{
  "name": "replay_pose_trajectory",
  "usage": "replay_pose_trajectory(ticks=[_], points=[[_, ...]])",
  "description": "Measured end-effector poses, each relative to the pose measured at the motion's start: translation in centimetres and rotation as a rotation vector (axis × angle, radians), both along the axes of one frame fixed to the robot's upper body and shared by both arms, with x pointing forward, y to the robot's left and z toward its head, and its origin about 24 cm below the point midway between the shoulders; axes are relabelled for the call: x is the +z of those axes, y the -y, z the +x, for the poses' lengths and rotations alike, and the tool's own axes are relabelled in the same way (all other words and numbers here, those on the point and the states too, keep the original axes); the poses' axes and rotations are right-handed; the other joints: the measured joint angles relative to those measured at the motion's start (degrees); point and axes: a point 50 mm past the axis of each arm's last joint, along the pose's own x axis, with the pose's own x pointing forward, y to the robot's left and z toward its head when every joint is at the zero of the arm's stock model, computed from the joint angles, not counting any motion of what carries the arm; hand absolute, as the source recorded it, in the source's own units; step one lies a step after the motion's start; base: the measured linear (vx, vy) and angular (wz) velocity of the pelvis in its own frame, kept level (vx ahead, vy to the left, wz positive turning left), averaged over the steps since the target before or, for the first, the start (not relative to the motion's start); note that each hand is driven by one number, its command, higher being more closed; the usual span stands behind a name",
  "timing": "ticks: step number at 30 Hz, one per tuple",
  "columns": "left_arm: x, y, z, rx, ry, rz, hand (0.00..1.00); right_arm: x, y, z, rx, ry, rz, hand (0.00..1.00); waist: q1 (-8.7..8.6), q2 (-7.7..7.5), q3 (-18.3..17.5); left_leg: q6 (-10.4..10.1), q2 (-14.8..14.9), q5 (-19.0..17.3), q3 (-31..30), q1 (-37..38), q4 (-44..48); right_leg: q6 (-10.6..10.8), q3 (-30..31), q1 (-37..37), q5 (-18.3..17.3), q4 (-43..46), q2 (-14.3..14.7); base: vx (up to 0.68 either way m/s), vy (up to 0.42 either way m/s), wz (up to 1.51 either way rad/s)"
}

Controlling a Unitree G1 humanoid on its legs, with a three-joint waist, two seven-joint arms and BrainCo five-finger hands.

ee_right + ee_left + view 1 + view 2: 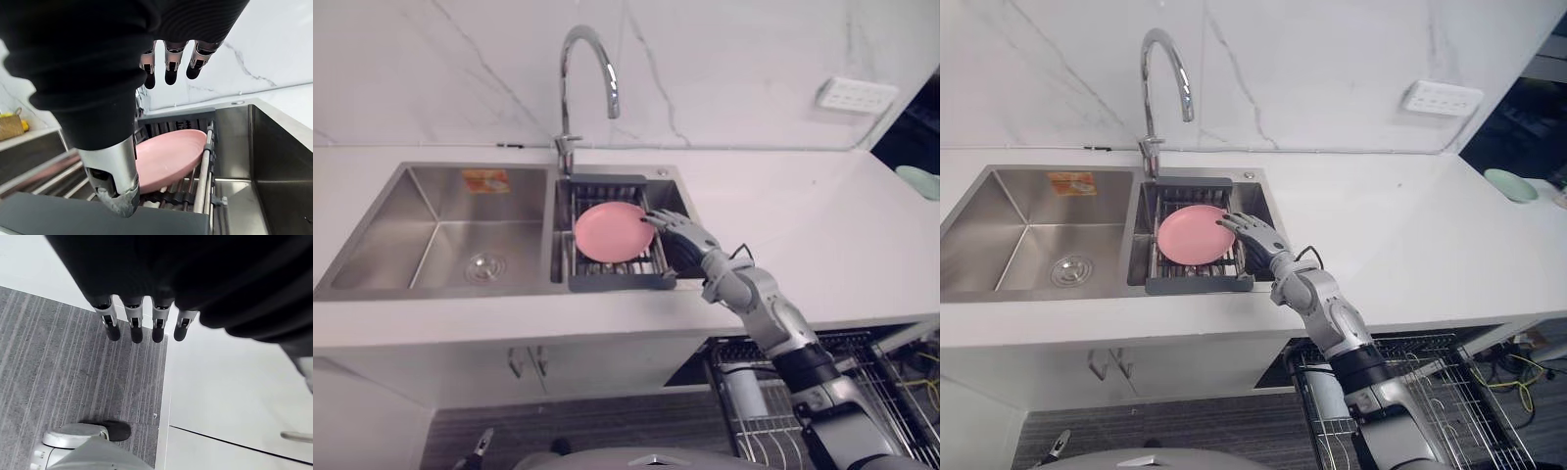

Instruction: Walk over to the sink, pick up the cup, carry it to the dishwasher, place the cup inside the dishwasher, then close the dishwasher door

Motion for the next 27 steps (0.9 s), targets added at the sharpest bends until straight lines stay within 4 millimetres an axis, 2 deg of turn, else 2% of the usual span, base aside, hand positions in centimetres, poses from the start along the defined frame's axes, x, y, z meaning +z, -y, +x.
replay_pose_trajectory(ticks=[3, 6, 9, 14, 20, 27], points=[[0.0, -0.1, 0.0, 0.002, 0.002, 0.001, 0.0, -0.3, 0.7, 1.1, -0.032, 0.001, -0.042, 0.0, 0.77, -0.02, 0.7, -0.4, -0.2, 1.1, -0.2, -0.6, 0.0, 0.7, -1.3, 0.1, 0.4, -0.3, -0.1, 0.05, -0.005, 0.15], [0.2, -0.1, 0.4, -0.002, 0.021, 0.004, 0.0, 0.4, 1.0, 2.3, -0.061, 0.044, -0.066, 0.0, 1.47, -0.07, 1.5, 0.1, -0.5, 1.4, -0.4, -1.1, 0.0, 0.9, -1.7, -0.2, 0.3, -0.5, -0.4, 0.07, -0.007, 0.08], [0.3, -0.2, 0.9, -0.008, 0.042, 0.007, 0.0, 0.1, 1.6, 2.9, -0.09, 0.049, -0.103, 0.0, 1.73, -0.06, 1.8, 0.1, -1.0, 1.4, -1.5, -1.3, 0.0, 1.0, -3.1, 0.3, 0.3, -0.5, -0.5, 0.07, -0.013, 0.19], [0.3, -0.2, 0.8, -0.007, 0.04, 0.006, 0.0, -0.7, 1.9, 3.4, -0.112, 0.038, -0.136, 0.0, 2.86, -0.06, 1.9, 0.1, -1.2, 1.5, -1.9, -1.3, 0.0, 1.0, -4.6, 0.6, 0.3, -0.1, -0.9, 0.03, -0.005, 0.11], [0.3, -0.1, 0.5, -0.003, 0.035, 0.004, 0.0, -0.2, 1.6, 4.0, -0.104, 0.044, -0.145, 0.0, 2.88, 0.18, 3.1, 0.1, -1.4, 2.1, -3.2, -1.9, 0.0, 1.3, -6.2, 0.5, -0.1, 0.1, -0.9, -0.06, -0.018, 0.11], [0.3, -0.2, 0.4, -0.003, 0.037, 0.005, 0.0, -0.7, 1.7, 4.0, -0.086, 0.023, -0.141, 0.0, 3.06, 0.32, 4.2, -0.1, -1.3, 2.2, -2.8, -3.1, 0.0, 1.3, -7.6, 0.5, -0.8, 0.2, -1.1, -0.04, 0.002, 0.17]])
